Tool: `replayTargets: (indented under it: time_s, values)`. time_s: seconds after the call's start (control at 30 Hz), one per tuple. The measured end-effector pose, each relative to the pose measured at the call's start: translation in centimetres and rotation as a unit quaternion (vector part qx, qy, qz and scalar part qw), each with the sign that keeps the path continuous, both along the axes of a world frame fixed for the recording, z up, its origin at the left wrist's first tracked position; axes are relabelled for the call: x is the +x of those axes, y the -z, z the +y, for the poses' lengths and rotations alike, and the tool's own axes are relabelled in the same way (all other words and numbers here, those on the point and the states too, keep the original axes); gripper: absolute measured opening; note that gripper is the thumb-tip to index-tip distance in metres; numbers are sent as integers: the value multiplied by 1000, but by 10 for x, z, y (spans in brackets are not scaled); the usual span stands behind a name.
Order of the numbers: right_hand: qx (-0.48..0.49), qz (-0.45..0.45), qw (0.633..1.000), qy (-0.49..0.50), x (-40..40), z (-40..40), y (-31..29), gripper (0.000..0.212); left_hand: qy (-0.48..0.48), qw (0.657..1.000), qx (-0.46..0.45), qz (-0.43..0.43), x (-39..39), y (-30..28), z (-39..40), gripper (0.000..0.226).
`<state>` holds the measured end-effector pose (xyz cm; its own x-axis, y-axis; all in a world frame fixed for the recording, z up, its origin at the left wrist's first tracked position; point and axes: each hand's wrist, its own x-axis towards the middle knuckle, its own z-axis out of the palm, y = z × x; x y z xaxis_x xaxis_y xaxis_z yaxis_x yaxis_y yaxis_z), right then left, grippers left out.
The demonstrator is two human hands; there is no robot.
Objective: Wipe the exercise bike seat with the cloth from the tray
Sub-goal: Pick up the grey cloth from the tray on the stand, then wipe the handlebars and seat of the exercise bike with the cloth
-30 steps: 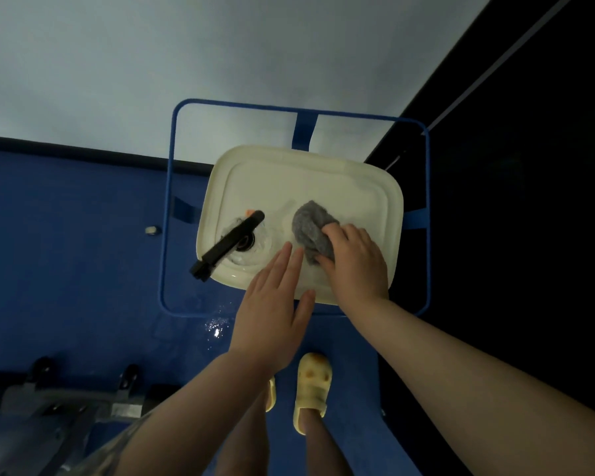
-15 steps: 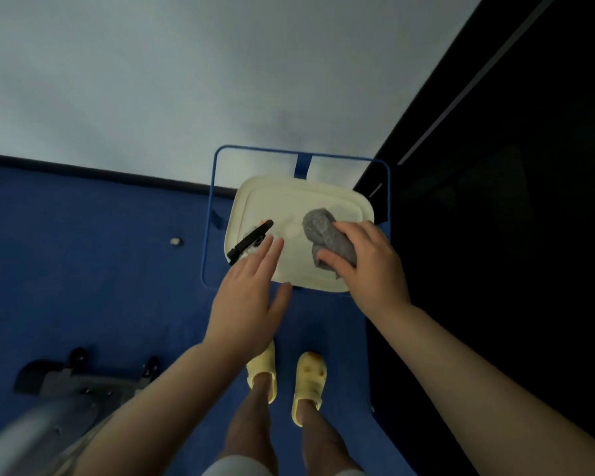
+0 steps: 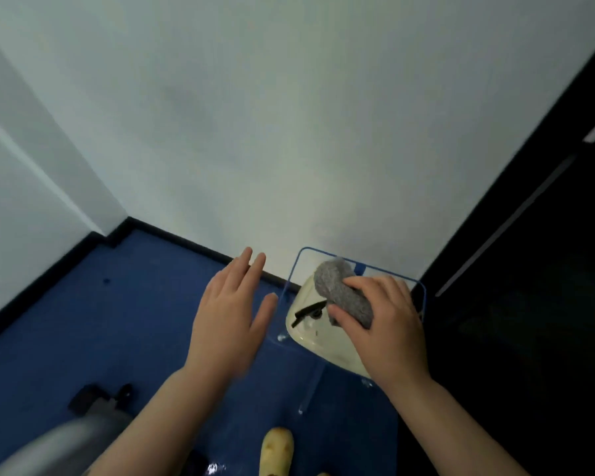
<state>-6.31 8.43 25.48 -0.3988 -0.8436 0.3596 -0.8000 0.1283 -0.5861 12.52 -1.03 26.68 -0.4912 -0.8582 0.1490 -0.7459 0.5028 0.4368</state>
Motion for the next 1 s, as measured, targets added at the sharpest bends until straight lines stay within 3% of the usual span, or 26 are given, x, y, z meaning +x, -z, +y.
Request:
replayTargets:
  time_s: [0.23,0.5,0.77,1.0]
  values:
    - [-72,3,987,-146,73,-52,-35,35,-188,981,-54,-3,92,-51,20,66]
    - [-126,-5,945,-302,202,-71,-84,36,-340,935,-98,-15,206,-111,76,60]
    - [-186,-22,896,-403,305,3,-119,37,-430,886,-173,-26,290,-151,196,59]
    - [-185,-50,864,-466,388,120,-120,39,-510,849,-134,-20,362,-144,344,58]
